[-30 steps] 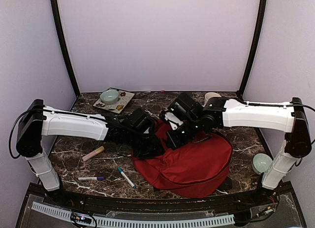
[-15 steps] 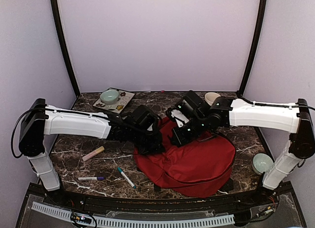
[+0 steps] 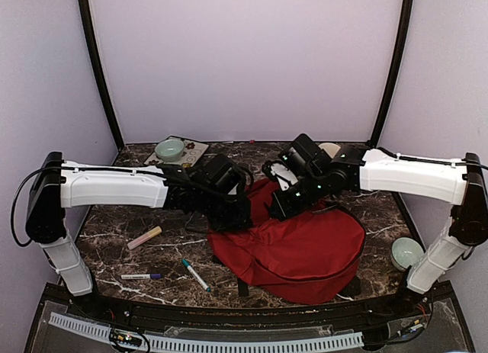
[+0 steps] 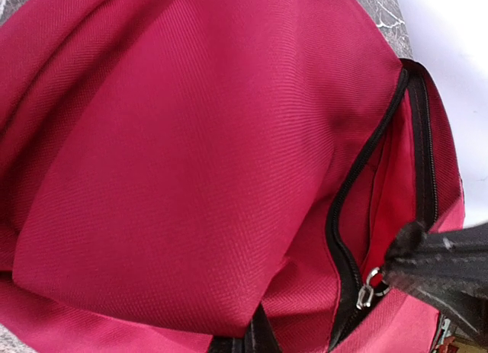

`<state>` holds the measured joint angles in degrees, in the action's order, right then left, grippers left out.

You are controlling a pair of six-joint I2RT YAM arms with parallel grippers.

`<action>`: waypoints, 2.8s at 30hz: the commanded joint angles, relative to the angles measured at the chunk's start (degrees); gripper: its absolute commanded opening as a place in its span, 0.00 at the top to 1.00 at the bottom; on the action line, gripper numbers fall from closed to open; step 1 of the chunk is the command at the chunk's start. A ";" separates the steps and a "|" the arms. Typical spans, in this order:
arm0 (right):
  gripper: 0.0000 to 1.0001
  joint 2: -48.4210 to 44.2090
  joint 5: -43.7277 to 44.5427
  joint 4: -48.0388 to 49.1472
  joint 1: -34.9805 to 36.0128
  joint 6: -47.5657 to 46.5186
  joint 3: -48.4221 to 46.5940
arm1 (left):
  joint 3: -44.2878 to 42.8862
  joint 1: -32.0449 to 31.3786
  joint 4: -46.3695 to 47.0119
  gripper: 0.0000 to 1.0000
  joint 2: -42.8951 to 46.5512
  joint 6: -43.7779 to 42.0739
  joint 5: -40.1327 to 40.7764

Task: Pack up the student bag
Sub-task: Unzip the lower front pocket of the student bag, then hold the lower front pocket of the student bag, then unzip the lower front pocket of the student bag.

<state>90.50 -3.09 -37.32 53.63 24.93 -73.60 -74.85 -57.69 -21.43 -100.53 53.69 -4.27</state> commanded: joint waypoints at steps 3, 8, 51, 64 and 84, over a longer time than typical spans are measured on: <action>1.00 0.33 2.05 -0.64 -1.81 -1.58 -1.96 | 2.18 -0.01 -5.61 1.00 4.04 -3.30 3.33; 1.00 2.34 2.19 -0.93 -2.41 -2.52 -2.70 | 1.79 -0.05 -5.81 1.00 3.98 -4.56 3.70; 1.00 -1.10 -22.49 -1.09 -8.98 -8.06 -1.10 | -3.94 -5.71 -1.49 0.31 4.39 -34.96 -2.83; 1.00 -1.23 -16.40 -3.70 -9.39 -7.95 -2.76 | -11.30 -6.87 -6.22 1.00 -3.34 -36.66 2.00; 1.00 0.38 -11.66 -3.32 -21.16 -5.68 -5.04 | -8.33 -7.96 -6.85 1.00 -0.12 -34.47 4.17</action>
<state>90.54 -14.13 -43.86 33.17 18.11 -76.62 -82.24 -65.01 -25.63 -103.26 19.75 -0.27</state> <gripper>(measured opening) 0.006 0.042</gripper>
